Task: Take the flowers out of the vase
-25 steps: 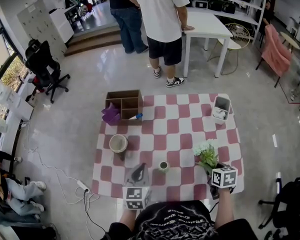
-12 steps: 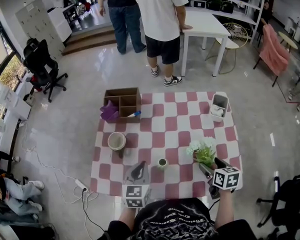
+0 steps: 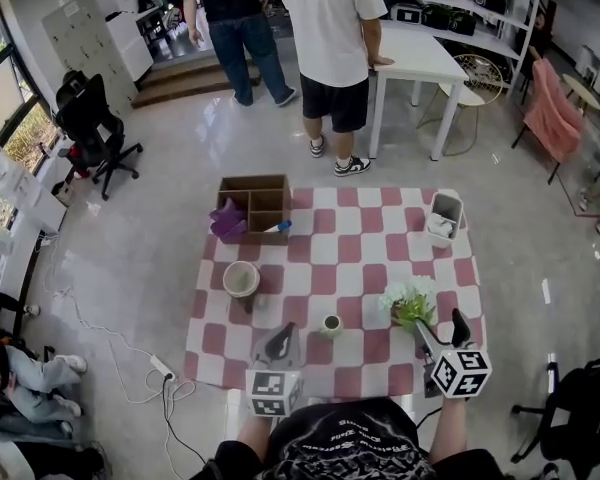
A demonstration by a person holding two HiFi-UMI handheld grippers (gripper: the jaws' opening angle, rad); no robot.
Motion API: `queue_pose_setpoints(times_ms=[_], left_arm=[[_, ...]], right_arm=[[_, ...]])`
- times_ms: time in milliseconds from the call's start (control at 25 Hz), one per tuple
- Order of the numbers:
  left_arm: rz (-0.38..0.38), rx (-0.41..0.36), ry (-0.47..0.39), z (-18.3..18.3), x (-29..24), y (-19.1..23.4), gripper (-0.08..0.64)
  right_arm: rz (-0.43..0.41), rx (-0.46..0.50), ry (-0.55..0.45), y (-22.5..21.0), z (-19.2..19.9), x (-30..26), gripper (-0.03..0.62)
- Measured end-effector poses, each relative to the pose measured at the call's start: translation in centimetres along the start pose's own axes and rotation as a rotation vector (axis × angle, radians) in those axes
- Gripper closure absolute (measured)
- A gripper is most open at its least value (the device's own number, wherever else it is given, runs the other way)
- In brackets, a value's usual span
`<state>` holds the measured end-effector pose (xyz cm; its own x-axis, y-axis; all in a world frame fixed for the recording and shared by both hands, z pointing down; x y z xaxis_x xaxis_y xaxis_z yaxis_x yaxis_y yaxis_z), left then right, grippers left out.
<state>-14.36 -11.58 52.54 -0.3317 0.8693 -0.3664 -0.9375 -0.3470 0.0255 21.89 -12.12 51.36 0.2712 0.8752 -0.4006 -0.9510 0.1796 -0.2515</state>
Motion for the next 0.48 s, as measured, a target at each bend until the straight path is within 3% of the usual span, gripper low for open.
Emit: queue_pose_setpoints(times_ms=[120, 480], left_arm=[[-0.003, -0.011, -0.019, -0.6, 0.5, 0.2, 0.549], [-0.028, -0.025, -0.082, -1.5, 2.3, 1.5, 0.549]], right_arm=[[-0.021, 0.010, -0.069, 0.6, -1.0, 1.2, 0.187], [-0.064, 0.183, -0.176, 3.8, -3.4, 3.6, 0.195]])
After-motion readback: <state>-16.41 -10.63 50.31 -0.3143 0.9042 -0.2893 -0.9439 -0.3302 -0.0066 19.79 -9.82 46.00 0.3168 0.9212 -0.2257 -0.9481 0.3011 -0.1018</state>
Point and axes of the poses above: the fingertips, and each gripper's own axes: x backward along the fingers, y to its left, z out of its underside, the point moved 9 cm from there along x, backward along the fingers, and after that the axes turned 3 degrees about -x, right-handed, at the moved point
